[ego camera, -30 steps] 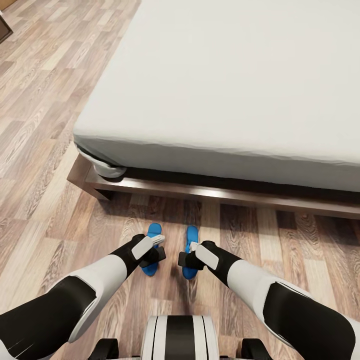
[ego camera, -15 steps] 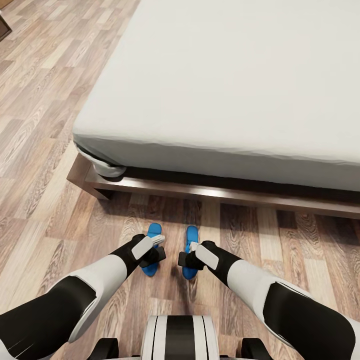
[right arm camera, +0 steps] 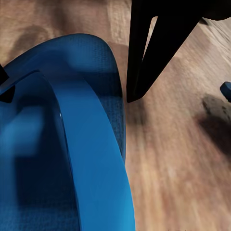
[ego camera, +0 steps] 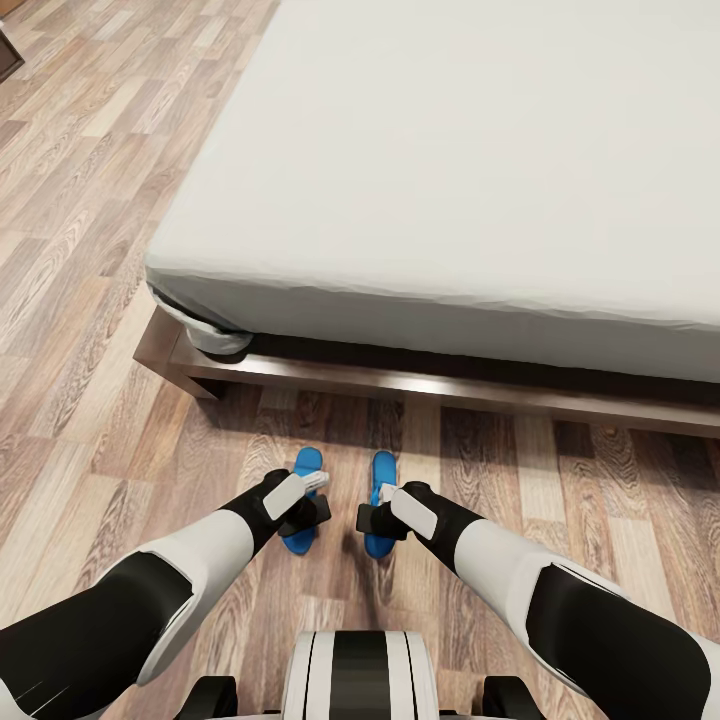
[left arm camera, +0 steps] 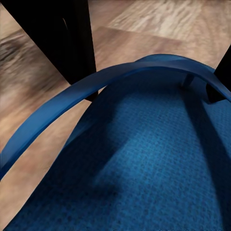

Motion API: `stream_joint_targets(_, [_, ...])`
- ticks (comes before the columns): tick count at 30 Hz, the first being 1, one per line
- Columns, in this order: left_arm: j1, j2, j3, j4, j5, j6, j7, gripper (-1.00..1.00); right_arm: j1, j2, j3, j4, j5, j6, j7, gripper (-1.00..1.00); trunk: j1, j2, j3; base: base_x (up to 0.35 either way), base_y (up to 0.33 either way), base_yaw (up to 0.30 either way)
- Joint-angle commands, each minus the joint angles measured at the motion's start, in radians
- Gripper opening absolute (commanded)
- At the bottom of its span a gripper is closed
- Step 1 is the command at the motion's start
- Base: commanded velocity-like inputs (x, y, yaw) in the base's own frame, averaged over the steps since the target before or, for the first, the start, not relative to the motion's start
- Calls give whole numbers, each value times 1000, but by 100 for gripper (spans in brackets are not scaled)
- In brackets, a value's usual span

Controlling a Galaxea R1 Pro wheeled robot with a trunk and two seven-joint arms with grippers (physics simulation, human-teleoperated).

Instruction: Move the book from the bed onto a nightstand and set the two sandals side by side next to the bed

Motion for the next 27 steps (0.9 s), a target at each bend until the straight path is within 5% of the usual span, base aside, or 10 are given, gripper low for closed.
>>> stream_joint_targets(1, [0,0,-6,-2,9,3,3,-100,-1,0,4,-1,-9,1,-5,-100,0,0,-1,0,0,0])
stream_joint_targets(27, [0,0,-6,2,9,3,3,-100,-1,0,4,-1,-9,1,-5,-100,1,-1,-12,0,0,0])
